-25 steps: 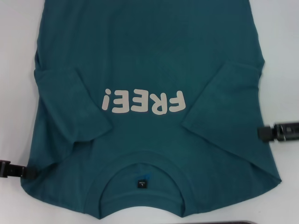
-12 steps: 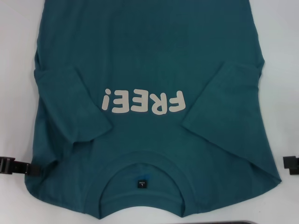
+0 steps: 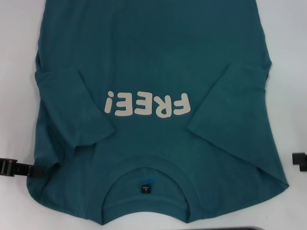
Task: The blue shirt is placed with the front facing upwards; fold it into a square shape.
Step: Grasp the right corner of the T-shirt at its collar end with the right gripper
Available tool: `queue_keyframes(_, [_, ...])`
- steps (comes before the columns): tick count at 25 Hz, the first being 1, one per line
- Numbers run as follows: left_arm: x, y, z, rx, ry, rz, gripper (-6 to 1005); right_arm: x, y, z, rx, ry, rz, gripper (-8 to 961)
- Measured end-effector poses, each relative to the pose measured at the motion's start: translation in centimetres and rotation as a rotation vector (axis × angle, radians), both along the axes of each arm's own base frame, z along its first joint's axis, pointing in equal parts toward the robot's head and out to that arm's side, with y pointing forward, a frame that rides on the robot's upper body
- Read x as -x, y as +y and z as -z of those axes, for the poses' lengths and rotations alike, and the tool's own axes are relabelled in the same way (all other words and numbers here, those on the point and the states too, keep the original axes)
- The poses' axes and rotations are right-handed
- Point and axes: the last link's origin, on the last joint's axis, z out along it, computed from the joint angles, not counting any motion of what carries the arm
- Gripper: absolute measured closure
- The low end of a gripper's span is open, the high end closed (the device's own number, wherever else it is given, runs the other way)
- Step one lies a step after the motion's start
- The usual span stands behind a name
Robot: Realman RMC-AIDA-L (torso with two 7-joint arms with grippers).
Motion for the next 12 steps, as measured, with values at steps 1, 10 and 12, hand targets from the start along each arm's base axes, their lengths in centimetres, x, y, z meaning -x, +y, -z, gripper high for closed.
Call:
queue_keyframes(1, [0.0,0.0,0.0,-0.002,0.001,0.000,949,0.0,0.3,-0.1,-0.007,-0.006,-0.003,173])
queue_keyframes(10, [-0.3,0.5,0.0,-0.005,0.005,0.015,949,0.9,2.4,0.7,-0.032,-0.051,-0.059,173])
queue_keyframes(12, [-0.4,0.7,0.0,-0.006,0.004,0.019,949,1.2,2.8,0.8,-0.039,-0.066,-0.076,173])
